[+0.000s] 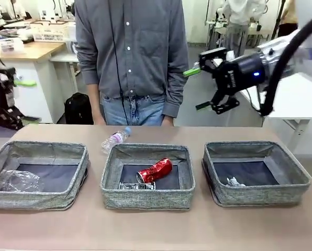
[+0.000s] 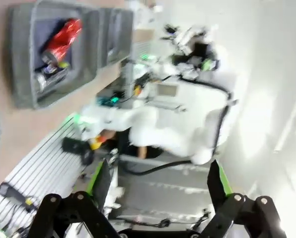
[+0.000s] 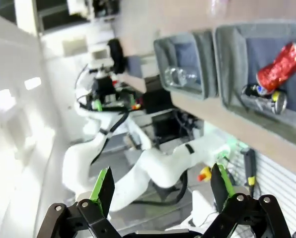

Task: Sort the waste into the appropriate baskets.
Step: Place the picked waste into the Fabric basket indicated by the person.

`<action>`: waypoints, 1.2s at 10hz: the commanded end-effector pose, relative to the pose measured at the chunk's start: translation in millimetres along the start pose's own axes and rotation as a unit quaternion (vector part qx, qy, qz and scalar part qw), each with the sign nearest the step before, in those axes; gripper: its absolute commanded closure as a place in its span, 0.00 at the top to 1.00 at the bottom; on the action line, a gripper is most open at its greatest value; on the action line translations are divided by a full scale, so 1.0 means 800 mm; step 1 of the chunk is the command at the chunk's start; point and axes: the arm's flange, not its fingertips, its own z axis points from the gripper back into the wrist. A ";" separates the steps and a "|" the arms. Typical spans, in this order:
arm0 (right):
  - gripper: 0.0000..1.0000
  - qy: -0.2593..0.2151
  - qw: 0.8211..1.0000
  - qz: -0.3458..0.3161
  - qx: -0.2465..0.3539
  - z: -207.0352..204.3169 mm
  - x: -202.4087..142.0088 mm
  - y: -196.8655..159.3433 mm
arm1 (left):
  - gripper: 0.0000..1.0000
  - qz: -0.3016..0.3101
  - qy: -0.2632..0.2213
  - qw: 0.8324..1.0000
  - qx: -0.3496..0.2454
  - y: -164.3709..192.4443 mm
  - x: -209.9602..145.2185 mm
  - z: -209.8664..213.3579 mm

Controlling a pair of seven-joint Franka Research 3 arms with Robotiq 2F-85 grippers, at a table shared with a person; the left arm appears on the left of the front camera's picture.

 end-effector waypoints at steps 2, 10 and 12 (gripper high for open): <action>1.00 0.008 0.997 0.027 0.067 0.034 -0.037 -0.049 | 1.00 0.032 -0.106 0.992 -0.053 -0.024 0.023 -0.014; 1.00 -0.014 0.997 0.003 0.074 0.053 -0.038 -0.069 | 1.00 0.022 -0.097 0.994 -0.048 -0.019 0.029 0.000; 1.00 -0.014 0.997 0.003 0.074 0.053 -0.038 -0.069 | 1.00 0.022 -0.097 0.994 -0.048 -0.019 0.029 0.000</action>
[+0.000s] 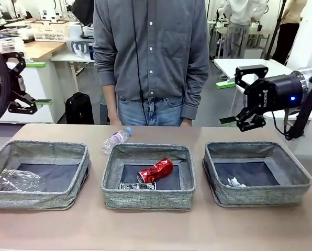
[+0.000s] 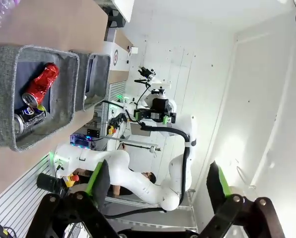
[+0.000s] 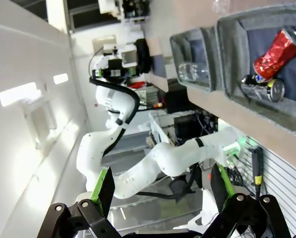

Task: Sort the waste into the appropriate baskets.
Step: Pick up the waste item pointed out by the person.

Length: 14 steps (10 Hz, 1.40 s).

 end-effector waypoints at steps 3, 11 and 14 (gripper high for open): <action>1.00 -0.001 1.000 -0.002 0.006 0.000 0.001 0.006 | 1.00 -0.001 0.006 1.000 -0.004 -0.004 0.000 0.003; 1.00 -0.001 1.000 -0.002 0.006 0.000 0.001 0.006 | 1.00 -0.001 0.006 1.000 -0.004 -0.004 0.000 0.003; 1.00 -0.001 1.000 -0.002 0.006 0.000 0.001 0.006 | 1.00 -0.001 0.006 1.000 -0.004 -0.004 0.000 0.003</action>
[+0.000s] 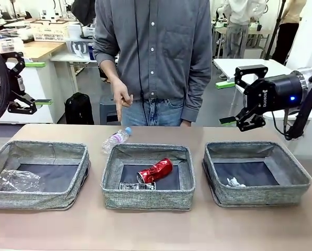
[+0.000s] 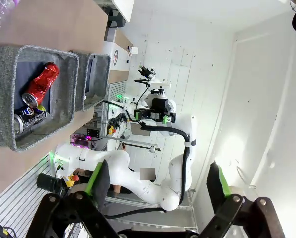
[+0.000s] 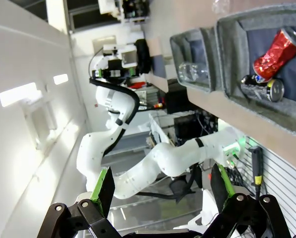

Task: Sort the waste into the appropriate baskets.
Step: Pick up the waste item pointed out by the person.

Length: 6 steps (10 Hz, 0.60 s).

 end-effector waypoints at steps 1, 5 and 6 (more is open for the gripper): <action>1.00 0.000 1.000 -0.001 0.006 -0.001 0.001 0.006 | 1.00 -0.001 0.006 1.000 -0.004 -0.004 0.000 0.003; 1.00 0.000 1.000 -0.001 0.006 -0.001 0.001 0.006 | 1.00 -0.183 -0.200 0.930 0.249 -0.026 0.009 -0.019; 1.00 0.000 1.000 -0.001 0.006 -0.001 0.001 0.006 | 1.00 -0.309 -0.175 0.847 0.394 -0.025 0.026 -0.072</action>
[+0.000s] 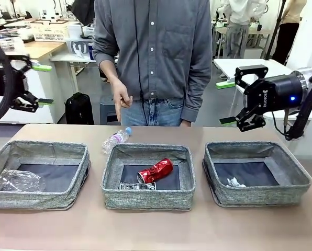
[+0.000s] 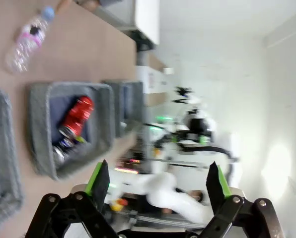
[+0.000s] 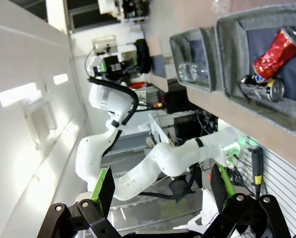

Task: Sort the waste into the appropriate baskets.
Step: Pick up the waste item pointed out by the person.

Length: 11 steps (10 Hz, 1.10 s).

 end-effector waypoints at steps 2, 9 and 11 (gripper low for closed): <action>1.00 0.000 1.000 -0.002 0.007 0.000 0.001 0.006 | 1.00 -0.433 -0.044 0.781 0.448 -0.004 0.001 -0.150; 1.00 0.000 1.000 -0.002 0.007 0.000 0.001 0.006 | 1.00 -0.339 0.101 0.870 0.343 -0.015 -0.031 -0.238; 1.00 0.000 1.000 -0.002 0.007 0.000 0.001 0.006 | 1.00 -0.307 0.022 0.796 0.521 0.002 0.032 -0.260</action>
